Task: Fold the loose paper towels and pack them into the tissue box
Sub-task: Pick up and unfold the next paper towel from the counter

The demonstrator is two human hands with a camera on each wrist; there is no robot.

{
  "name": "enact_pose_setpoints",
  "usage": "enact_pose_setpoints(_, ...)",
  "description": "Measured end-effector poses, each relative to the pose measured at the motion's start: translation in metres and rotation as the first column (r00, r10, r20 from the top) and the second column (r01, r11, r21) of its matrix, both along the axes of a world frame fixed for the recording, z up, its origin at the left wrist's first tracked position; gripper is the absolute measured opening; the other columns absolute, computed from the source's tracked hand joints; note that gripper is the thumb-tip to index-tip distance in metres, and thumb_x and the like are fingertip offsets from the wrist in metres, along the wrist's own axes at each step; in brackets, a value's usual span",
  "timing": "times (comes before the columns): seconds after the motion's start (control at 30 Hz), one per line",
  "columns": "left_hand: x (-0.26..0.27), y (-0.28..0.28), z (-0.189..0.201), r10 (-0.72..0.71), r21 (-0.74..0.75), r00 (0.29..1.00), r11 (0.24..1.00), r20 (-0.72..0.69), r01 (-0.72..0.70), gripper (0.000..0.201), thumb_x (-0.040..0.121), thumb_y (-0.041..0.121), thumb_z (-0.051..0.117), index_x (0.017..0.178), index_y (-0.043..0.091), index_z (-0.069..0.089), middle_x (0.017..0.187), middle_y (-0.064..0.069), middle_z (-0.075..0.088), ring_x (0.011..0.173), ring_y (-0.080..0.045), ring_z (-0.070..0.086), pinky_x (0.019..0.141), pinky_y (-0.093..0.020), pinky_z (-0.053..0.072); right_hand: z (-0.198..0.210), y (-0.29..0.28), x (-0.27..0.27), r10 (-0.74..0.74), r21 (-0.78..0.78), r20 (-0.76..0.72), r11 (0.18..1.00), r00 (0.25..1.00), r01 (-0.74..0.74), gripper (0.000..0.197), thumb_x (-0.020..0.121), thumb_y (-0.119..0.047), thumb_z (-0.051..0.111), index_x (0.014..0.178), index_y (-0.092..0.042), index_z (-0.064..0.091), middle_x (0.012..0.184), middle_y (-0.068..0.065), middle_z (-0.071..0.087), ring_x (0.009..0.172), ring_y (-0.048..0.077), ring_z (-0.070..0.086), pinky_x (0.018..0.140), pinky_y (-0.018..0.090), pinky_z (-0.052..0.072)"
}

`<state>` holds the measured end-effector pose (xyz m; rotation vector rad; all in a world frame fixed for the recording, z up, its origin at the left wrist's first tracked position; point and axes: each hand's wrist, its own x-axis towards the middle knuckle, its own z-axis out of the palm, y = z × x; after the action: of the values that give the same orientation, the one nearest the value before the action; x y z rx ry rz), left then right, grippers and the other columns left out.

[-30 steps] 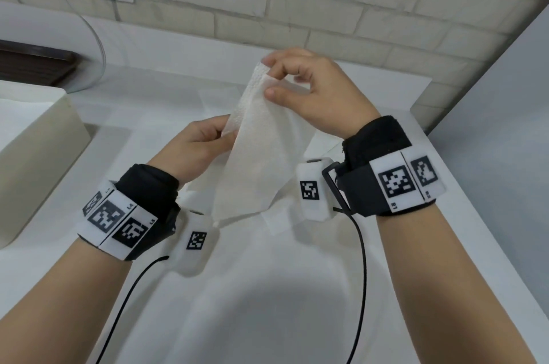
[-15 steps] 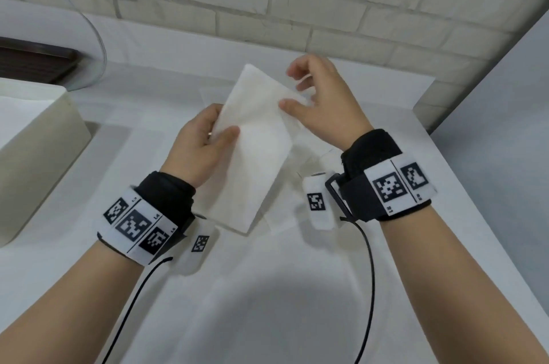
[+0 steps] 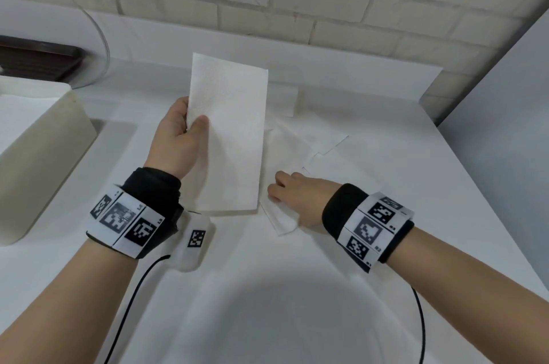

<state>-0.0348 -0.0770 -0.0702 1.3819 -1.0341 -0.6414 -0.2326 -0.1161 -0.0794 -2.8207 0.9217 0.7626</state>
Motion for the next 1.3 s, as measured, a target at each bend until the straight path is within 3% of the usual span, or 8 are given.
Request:
enact_pose_setpoints(0.17, 0.006, 0.001, -0.002, 0.016, 0.006, 1.000, 1.000, -0.023, -0.016, 0.023, 0.094, 0.001, 0.041, 0.108, 0.017, 0.049, 0.091, 0.011, 0.059, 0.082, -0.005, 0.057, 0.076, -0.021, 0.046, 0.003, -0.007, 0.001, -0.011, -0.030, 0.111, 0.999, 0.994, 0.014, 0.020, 0.082, 0.002, 0.048, 0.097, -0.012, 0.047, 0.097, 0.001, 0.041, 0.081, 0.022, 0.043, 0.057, 0.027, 0.031)
enact_pose_setpoints(0.27, 0.011, 0.001, -0.002, 0.031, -0.007, 0.999, 0.999, -0.024, -0.031, 0.025, 0.094, -0.001, 0.038, 0.102, 0.020, 0.050, 0.092, 0.012, 0.057, 0.085, -0.006, 0.054, 0.079, -0.024, 0.044, 0.022, -0.013, -0.001, -0.122, 0.061, 0.319, 0.992, 0.940, 0.108, 0.017, 0.090, -0.015, 0.048, 0.103, -0.013, 0.059, 0.106, 0.004, 0.060, 0.096, 0.024, 0.056, 0.080, 0.033, 0.044)
enact_pose_setpoints(0.43, 0.017, 0.000, -0.004, 0.059, -0.027, 0.998, 0.998, -0.024, -0.060, 0.024, 0.098, 0.009, 0.038, 0.094, 0.027, 0.052, 0.090, 0.012, 0.057, 0.087, -0.012, 0.053, 0.085, -0.031, 0.042, 0.079, -0.012, 0.000, -0.378, 0.369, 0.684, 0.917, 0.623, 0.151, 0.034, 0.083, -0.023, 0.067, 0.113, -0.006, 0.064, 0.122, 0.004, 0.062, 0.110, 0.010, 0.056, 0.091, 0.013, 0.039)
enact_pose_setpoints(0.53, 0.013, 0.004, 0.000, -0.006, -0.058, 1.000, 0.998, -0.019, 0.005, 0.028, 0.099, 0.010, 0.038, 0.091, 0.031, 0.055, 0.087, 0.011, 0.059, 0.081, -0.005, 0.056, 0.080, -0.022, 0.044, 0.110, -0.007, 0.004, -0.401, 0.463, 0.755, 0.886, 0.519, 0.011, 0.027, 0.077, -0.012, 0.071, 0.096, 0.007, 0.067, 0.092, 0.019, 0.068, 0.080, 0.015, 0.063, 0.076, 0.022, 0.048)
enact_pose_setpoints(0.77, 0.007, 0.011, 0.011, -0.130, -0.046, 0.991, 0.990, 0.024, 0.131, 0.020, 0.099, 0.018, 0.041, 0.100, 0.026, 0.060, 0.083, 0.021, 0.064, 0.078, 0.006, 0.059, 0.076, -0.013, 0.044, 0.145, -0.026, 0.009, -0.238, 0.406, 0.714, 0.907, 0.658, -0.113, 0.028, 0.074, -0.032, 0.068, 0.099, -0.020, 0.069, 0.117, -0.017, 0.051, 0.118, 0.000, 0.047, 0.106, 0.012, 0.028)
enact_pose_setpoints(0.9, 0.000, 0.016, 0.017, -0.241, -0.049, 0.969, 0.969, 0.045, 0.243, 0.024, 0.099, 0.018, 0.040, 0.100, 0.029, 0.061, 0.084, 0.022, 0.066, 0.081, 0.003, 0.059, 0.078, -0.016, 0.045, 0.132, -0.044, 0.020, -0.254, 0.265, 0.778, 0.962, 0.575, 0.067, 0.016, 0.083, -0.022, 0.066, 0.094, -0.011, 0.067, 0.123, -0.006, 0.048, 0.112, 0.001, 0.044, 0.087, -0.004, 0.024)
enact_pose_setpoints(1.13, -0.019, 0.020, 0.012, -0.275, 0.061, 0.908, 0.949, -0.315, 0.309, 0.032, 0.092, 0.044, 0.043, 0.111, 0.026, 0.062, 0.107, 0.010, 0.068, 0.101, -0.005, 0.063, 0.091, -0.026, 0.046, 0.094, -0.048, 0.027, -0.543, 0.504, 0.722, 0.837, 0.430, 0.211, 0.020, 0.084, -0.014, 0.066, 0.068, -0.018, 0.055, 0.071, -0.005, 0.058, 0.065, 0.007, 0.055, 0.066, 0.017, 0.045)
enact_pose_setpoints(1.3, -0.033, 0.018, -0.002, -0.303, 0.216, 0.951, 0.927, -0.053, 0.307, 0.048, 0.074, 0.020, 0.074, 0.116, 0.023, 0.050, 0.105, 0.006, 0.065, 0.094, -0.012, 0.065, 0.075, -0.025, 0.051, 0.071, -0.049, 0.019, -0.633, 0.561, 0.663, 0.774, 0.400, 0.293, 0.008, 0.087, -0.012, 0.061, 0.088, -0.011, 0.054, 0.084, 0.000, 0.058, 0.073, 0.015, 0.057, 0.066, 0.027, 0.049)
